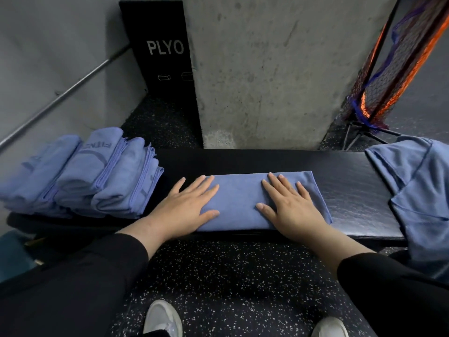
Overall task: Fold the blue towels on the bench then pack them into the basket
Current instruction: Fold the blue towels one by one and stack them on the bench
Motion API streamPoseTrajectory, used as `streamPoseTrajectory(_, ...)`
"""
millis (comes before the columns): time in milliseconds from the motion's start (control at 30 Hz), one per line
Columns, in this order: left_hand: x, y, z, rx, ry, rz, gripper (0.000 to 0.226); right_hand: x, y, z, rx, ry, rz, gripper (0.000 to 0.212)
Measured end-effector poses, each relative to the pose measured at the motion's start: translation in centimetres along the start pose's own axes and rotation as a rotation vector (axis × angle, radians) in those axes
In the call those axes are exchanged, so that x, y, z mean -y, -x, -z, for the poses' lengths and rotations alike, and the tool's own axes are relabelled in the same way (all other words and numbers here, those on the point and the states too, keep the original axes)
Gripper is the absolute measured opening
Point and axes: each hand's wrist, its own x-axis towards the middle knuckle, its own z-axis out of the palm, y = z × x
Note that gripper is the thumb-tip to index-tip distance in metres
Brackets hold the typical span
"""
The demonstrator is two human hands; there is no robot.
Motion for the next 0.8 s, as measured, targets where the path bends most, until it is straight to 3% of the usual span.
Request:
streamPoseTrajectory(167, 0.5, 1.3, -0.1, 0.024, 0.067, 0.037, 0.073, -0.8, -0.6, 0.4, -0.017, 0.014, 0.048, 0.090)
streamPoseTrajectory(333, -0.5, -0.2, 0.9, -0.252, 0.122, 0.015, 0.049, -1.5, -1.2, 0.2, -0.068, -0.045, 0.080, 0.105)
streamPoseTrajectory(500, -0.8, -2.0, 1.1, -0.124, 0.105, -0.063, 0.042, 0.8, -1.0, 0.9, -0.358, -0.006, 0.182, 0.047)
streamPoseTrajectory(533, -0.7, -2.1, 1.0, -0.130, 0.114, -0.056, 0.041, 1.9, -0.7, 1.2, -0.355, -0.010, 0.190, 0.040)
streamPoseTrajectory(667, -0.3, -2.1, 0.9, -0.180, 0.097, -0.050, 0.039, 5.8, 0.7, 1.0, -0.116, 0.048, 0.036, 0.036)
streamPoseTrajectory(800, 0.4, -1.3, 1.0, -0.201, 0.091, -0.013, 0.040, 5.4, 0.1, 0.4, -0.193, 0.187, 0.002, 0.030)
